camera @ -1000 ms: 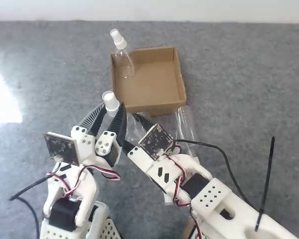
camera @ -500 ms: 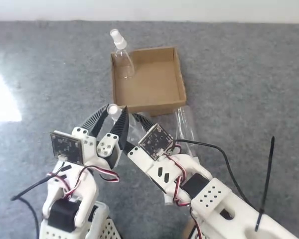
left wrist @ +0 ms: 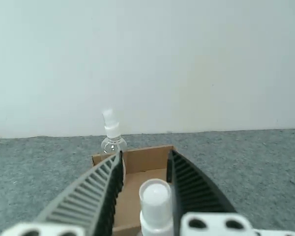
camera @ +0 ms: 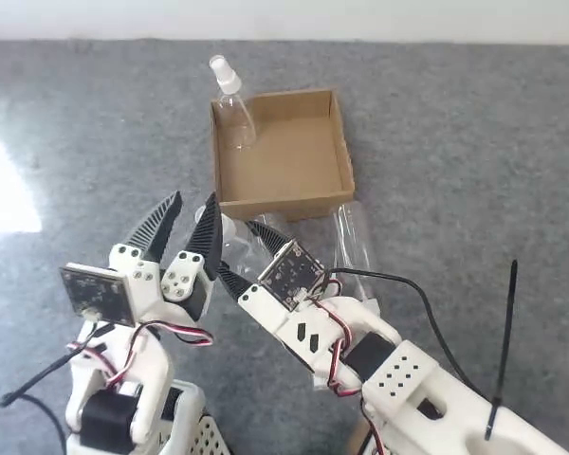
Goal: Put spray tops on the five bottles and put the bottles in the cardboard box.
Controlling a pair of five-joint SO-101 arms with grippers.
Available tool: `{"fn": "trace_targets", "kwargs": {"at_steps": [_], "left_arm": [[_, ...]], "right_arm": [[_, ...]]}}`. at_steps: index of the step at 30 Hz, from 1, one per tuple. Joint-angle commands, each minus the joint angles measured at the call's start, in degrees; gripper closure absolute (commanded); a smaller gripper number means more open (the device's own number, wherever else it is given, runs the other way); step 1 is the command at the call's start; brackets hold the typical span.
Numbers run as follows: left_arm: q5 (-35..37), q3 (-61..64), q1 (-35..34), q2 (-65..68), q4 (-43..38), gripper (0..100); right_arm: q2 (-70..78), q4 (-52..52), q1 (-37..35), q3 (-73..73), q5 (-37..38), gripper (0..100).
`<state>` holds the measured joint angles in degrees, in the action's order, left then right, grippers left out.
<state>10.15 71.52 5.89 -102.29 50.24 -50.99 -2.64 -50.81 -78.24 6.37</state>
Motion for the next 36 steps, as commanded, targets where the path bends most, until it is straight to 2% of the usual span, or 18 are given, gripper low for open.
{"fn": "trace_targets", "kwargs": {"at_steps": [1, 13, 20, 25, 32, 36], "left_arm": [[0.9, -1.0, -0.1, 0.7, -0.4, 92], [0.6, 3.2, 0.4, 0.8, -4.2, 95], [-3.6, 3.7, 2.9, 0.9, -4.2, 95], [-3.8, 3.9, 3.0, 0.9, -4.0, 95], [-3.9, 3.8, 3.0, 0.8, -4.1, 94], [-6.2, 1.8, 2.5, 0.5, -3.9, 94]], "right_arm": [[-1.3, -0.9, -0.4, 0.5, 0.7, 90.8], [-1.8, -1.2, -0.5, -0.4, 0.7, 90.8], [-1.9, -0.9, -0.5, -0.4, 0.7, 90.8], [-1.9, -1.2, -0.5, -1.1, 5.4, 90.8], [-1.9, -1.4, -0.4, -1.1, 5.8, 90.8], [-1.9, -1.4, -0.3, -1.3, 5.8, 90.8]]}}
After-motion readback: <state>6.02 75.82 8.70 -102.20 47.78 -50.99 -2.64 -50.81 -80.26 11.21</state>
